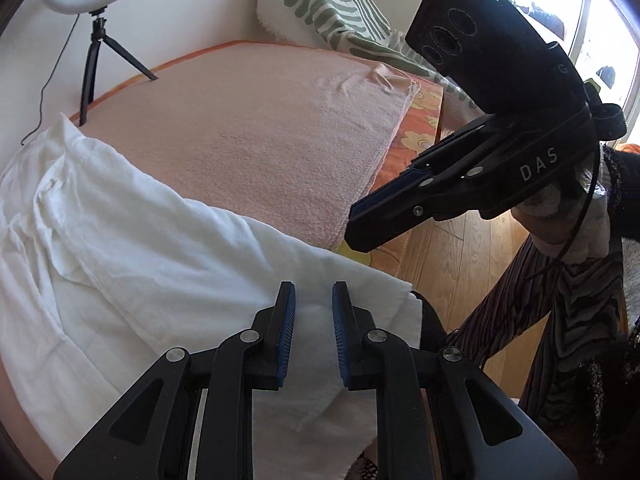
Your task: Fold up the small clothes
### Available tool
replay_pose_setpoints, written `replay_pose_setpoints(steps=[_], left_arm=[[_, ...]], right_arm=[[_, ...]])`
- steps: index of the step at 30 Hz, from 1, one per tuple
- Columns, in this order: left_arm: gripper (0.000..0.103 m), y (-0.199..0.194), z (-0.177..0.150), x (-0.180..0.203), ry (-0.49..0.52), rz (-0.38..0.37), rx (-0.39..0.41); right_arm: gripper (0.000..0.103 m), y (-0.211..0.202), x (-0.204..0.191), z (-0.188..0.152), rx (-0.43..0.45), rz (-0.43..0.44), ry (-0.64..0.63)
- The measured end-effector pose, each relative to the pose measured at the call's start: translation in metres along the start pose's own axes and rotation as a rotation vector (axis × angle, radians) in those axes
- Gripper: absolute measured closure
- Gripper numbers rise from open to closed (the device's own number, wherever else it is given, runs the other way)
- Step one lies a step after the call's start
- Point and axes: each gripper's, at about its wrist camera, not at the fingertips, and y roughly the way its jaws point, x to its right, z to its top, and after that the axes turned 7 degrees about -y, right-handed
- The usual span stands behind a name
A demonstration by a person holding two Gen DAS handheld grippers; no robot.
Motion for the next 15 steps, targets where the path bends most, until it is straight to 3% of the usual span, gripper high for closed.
replay_pose_setpoints(steps=[2,5,8,10,12,13,15], left_arm=[[0.088,-0.016,-0.010,0.005,-0.036,0.004,0.021],[0.084,-0.052,-0.027,-0.003,-0.182,0.000,0.073],[0.083,-0.094,-0.055,-0.024,-0.337,0.070,0.137],[0.075,-0.113,-0.077,-0.047,-0.457,0.129,0.153],[0.052,-0.125,-0.099,-0.069,-0.568,0.195,0.156],[0.052,-0.127,-0.110,-0.080,-0.622,0.225,0.149],[0.052,-0.126,-0.126,-0.097,-0.730,0.215,0.127]], right_arm=[[0.068,0.006,-0.002,0.001,-0.024,0.014,-0.015],[0.068,0.011,-0.007,0.002,-0.053,0.020,-0.054],[0.068,0.014,-0.009,0.003,-0.074,0.042,-0.075],[0.068,0.018,-0.013,0.005,-0.090,0.058,-0.093],[0.070,0.021,-0.016,0.004,-0.102,0.070,-0.112],[0.072,0.022,-0.018,0.004,-0.107,0.080,-0.117],[0.072,0.022,-0.022,0.004,-0.110,0.072,-0.133]])
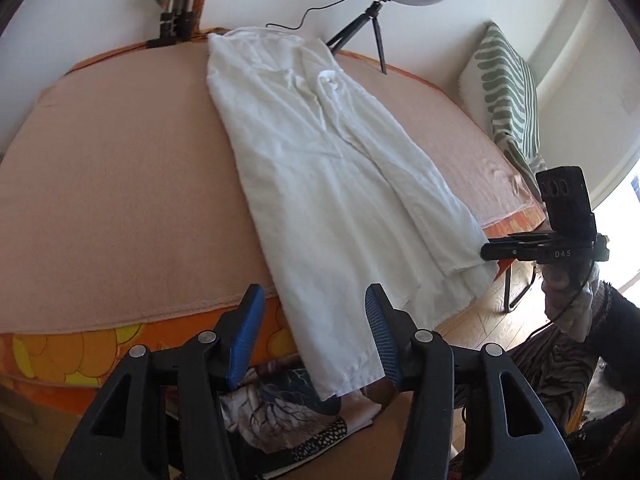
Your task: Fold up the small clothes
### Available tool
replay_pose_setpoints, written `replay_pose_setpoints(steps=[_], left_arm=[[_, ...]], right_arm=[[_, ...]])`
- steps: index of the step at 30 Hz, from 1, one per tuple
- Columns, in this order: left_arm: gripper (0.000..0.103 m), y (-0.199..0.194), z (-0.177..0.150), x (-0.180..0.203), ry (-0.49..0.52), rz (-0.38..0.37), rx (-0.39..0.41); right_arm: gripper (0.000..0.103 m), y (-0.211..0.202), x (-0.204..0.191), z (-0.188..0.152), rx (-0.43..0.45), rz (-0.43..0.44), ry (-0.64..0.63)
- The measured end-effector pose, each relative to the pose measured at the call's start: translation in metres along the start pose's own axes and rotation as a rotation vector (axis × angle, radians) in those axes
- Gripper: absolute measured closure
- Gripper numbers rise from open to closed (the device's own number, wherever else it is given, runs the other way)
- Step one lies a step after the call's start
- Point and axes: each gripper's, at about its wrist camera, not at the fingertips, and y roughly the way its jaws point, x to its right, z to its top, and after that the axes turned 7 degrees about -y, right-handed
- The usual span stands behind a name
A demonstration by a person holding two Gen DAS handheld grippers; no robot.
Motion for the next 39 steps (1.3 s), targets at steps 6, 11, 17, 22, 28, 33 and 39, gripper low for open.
replay_pose_setpoints(steps=[6,11,17,22,28,33,39], left_arm=[[0.055,0.011,-0.016,-0.013,-0.073,-0.077,-0.083],[0.070,0.010,-0.022,-0.015,-0.116,-0.135,-0.109],[0.098,0.009,-0.024,-0.019,-0.132,-0.165,-0.081],[0.099,-0.001,-0.015,-0.022,-0.173,-0.247,-0.050],[0.100,-0.013,0.005,-0.023,-0.200,-0.310,0.009],[0.101,-0.022,0.038,-0.023,-0.184,-0.320,0.069],[0.101,-0.016,0.087,-0.032,-0.169,-0.277,0.121]], right_arm=[[0.082,0.004,0.002,0.009,0.007,0.039,0.042],[0.087,0.006,0.002,0.009,0.015,0.046,0.060],[0.094,-0.003,0.006,0.010,0.048,0.091,0.117],[0.095,-0.009,-0.001,0.017,0.098,0.144,0.149],[0.095,-0.022,-0.004,0.036,0.187,0.202,0.206],[0.095,-0.029,-0.004,0.066,0.246,0.187,0.209],[0.095,-0.020,0.009,0.112,0.248,0.147,0.216]])
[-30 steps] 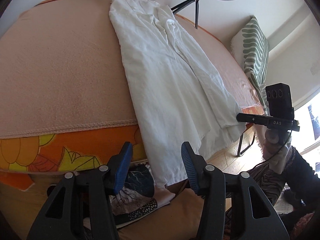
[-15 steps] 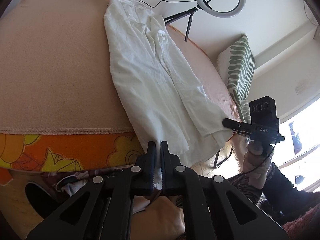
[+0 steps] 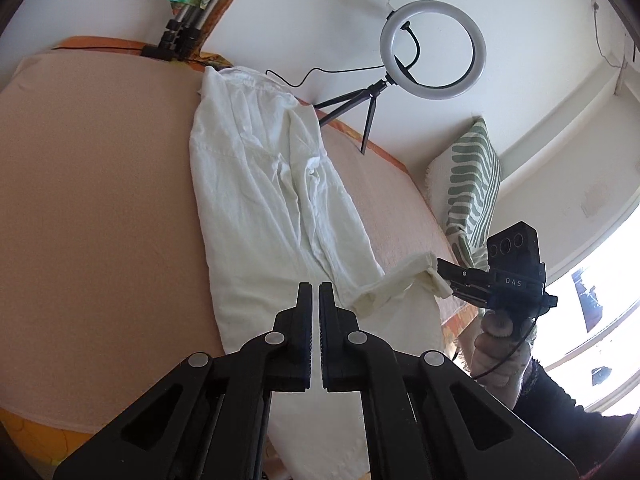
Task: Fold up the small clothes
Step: 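Fold the hem up toward the collar with the right tool and release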
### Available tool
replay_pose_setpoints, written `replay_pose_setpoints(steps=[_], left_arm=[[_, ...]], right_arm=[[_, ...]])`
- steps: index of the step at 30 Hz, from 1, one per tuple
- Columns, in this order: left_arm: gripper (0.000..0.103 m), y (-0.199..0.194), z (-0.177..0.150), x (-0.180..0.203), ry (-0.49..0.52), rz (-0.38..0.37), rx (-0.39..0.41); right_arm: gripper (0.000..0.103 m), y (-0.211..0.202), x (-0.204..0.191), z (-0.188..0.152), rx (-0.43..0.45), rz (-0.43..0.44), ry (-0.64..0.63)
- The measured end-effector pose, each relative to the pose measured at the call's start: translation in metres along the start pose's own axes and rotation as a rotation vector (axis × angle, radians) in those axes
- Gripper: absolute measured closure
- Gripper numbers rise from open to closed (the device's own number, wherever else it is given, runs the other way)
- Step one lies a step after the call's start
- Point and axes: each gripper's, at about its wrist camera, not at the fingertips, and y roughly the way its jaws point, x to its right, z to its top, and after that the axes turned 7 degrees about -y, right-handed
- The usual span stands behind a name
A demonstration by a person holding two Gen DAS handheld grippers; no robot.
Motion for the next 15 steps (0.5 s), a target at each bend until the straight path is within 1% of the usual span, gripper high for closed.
replay_pose_setpoints(steps=[2,4,5,7,8,10,11,13,15], left_arm=[[0.101,0.005,0.011,-0.004,0.016,0.024,0.006],[0.101,0.008,0.016,-0.010,0.019,0.033,-0.016],[0.101,0.007,0.018,-0.012,0.027,0.043,-0.011],[0.101,0.003,0.020,-0.015,0.064,0.087,-0.005],[0.101,0.000,0.022,-0.019,0.064,0.089,0.001],[0.098,-0.006,0.026,-0.028,0.037,0.096,0.021],[0.094,-0.009,0.028,-0.033,0.023,0.099,0.039],[0.094,-0.013,0.032,-0.040,0.001,0.108,0.075],[0.094,-0.013,0.036,-0.044,-0.009,0.122,0.093]], right_arm=[[0.095,0.011,0.001,0.011,-0.013,-0.016,-0.011],[0.095,0.022,0.005,0.019,-0.029,-0.021,-0.002],[0.095,0.026,0.007,0.023,-0.034,-0.027,-0.002],[0.095,0.033,0.013,0.030,-0.038,-0.042,0.006],[0.095,0.035,0.017,0.033,-0.038,-0.046,0.018],[0.095,0.041,0.027,0.041,-0.032,-0.056,0.053],[0.095,0.044,0.031,0.045,-0.030,-0.063,0.070],[0.095,0.052,0.039,0.053,-0.031,-0.076,0.100],[0.095,0.061,0.044,0.062,-0.037,-0.103,0.117]])
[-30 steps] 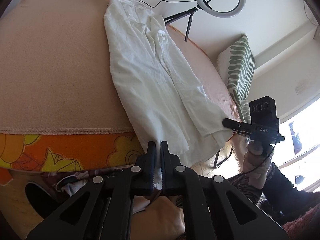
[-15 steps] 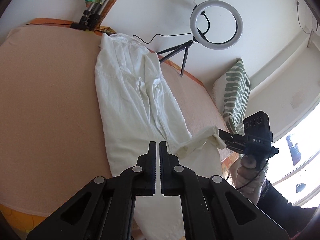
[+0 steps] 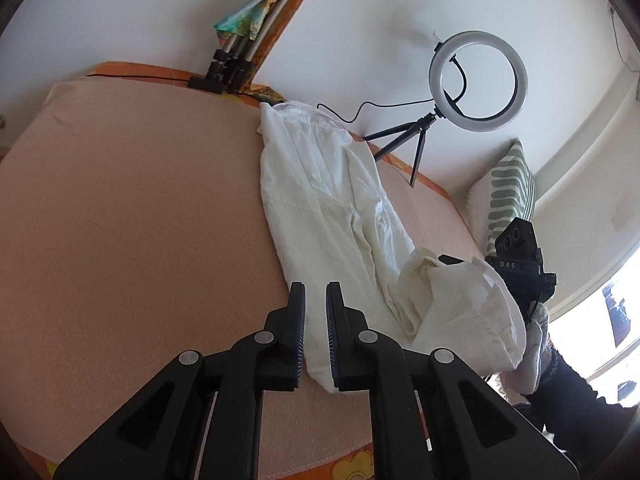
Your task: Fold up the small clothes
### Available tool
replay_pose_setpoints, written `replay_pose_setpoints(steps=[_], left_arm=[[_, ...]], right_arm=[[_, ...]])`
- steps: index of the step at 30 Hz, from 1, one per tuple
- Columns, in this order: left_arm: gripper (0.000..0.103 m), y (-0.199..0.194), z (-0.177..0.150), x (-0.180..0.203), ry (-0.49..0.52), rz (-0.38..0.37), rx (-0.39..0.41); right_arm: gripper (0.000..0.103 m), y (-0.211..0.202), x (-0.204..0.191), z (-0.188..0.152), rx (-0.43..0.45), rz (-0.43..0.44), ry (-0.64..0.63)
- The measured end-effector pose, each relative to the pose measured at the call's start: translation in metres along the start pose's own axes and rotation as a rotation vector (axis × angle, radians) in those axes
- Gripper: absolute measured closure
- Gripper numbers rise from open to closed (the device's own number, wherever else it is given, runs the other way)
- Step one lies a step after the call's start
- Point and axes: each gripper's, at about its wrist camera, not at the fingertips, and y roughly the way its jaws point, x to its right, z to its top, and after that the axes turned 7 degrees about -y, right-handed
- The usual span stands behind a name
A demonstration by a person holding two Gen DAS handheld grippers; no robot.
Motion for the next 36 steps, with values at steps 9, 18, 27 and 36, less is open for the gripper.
replay_pose_setpoints(steps=[9,18,27,36], left_arm=[[0.058,0.030,0.002,0.013,0.076,0.019,-0.044],[0.058,0.070,-0.003,0.003,0.060,0.091,-0.130],[0.058,0.081,0.002,0.003,0.022,0.084,-0.130],[0.075,0.098,0.008,0.009,0.043,0.098,-0.121]], right_arm=[[0.095,0.009,0.023,0.018,0.015,-0.004,0.153],[0.038,-0.044,0.023,0.009,0.101,0.038,0.068],[0.049,-0.018,0.004,0.000,0.037,-0.144,-0.179],[0.055,0.003,-0.037,-0.005,0.048,-0.280,-0.409]])
